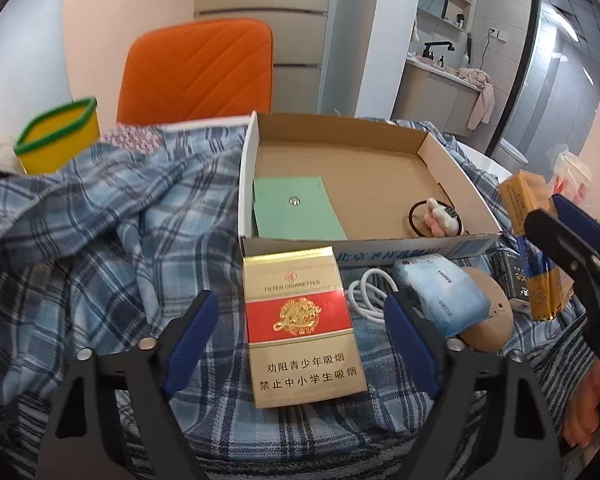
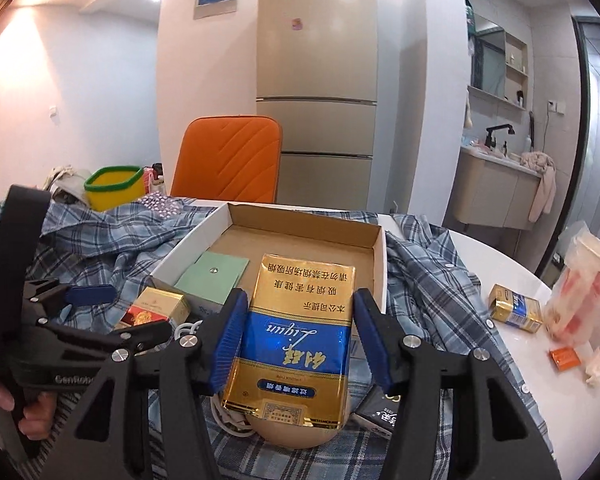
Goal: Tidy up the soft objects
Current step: 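Grasp the gold-and-blue Liqun pack with the right tool while the left tool grasps the red cigarette pack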
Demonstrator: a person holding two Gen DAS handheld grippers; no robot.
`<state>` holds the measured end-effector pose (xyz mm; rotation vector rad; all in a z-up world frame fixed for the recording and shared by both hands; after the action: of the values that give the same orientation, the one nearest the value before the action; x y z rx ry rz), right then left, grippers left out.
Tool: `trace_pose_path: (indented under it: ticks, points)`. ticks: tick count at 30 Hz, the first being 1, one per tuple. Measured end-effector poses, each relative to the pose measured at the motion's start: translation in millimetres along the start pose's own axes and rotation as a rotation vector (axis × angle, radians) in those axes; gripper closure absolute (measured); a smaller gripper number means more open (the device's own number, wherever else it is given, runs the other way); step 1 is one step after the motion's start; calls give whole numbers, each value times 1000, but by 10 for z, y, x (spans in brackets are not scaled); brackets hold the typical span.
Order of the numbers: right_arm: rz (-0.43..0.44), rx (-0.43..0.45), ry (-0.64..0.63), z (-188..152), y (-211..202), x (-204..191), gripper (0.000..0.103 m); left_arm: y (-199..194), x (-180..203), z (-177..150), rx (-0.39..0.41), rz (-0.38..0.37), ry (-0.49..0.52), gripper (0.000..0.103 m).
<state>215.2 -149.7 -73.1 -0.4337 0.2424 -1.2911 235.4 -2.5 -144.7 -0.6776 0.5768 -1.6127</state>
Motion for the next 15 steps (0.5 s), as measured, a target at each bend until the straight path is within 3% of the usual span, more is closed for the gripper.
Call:
trace_pose_path:
  ticks: [4,9,15]
  points:
    - [-1,-2,9,-14,4,31,46,47,-4,-19,-31,5,-3,24]
    - [0,-2,9,-16,4,41,46,124,-26,-64,-74,6,-7,46]
    - [0,0,8,-20,11,43,46,58,-20,-52,-47,10,-8,48]
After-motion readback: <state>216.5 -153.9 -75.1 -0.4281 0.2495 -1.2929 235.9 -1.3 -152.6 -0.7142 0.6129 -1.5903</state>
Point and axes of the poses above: each gripper's, at about its wrist camera, not at the fingertips, and y roughly the way its jaws point, x to its right, z to its top, the point moved 10 cm from there along y, roughly the way its jaws point, and after that the axes turned 3 degrees about x, right-handed, at the moved point
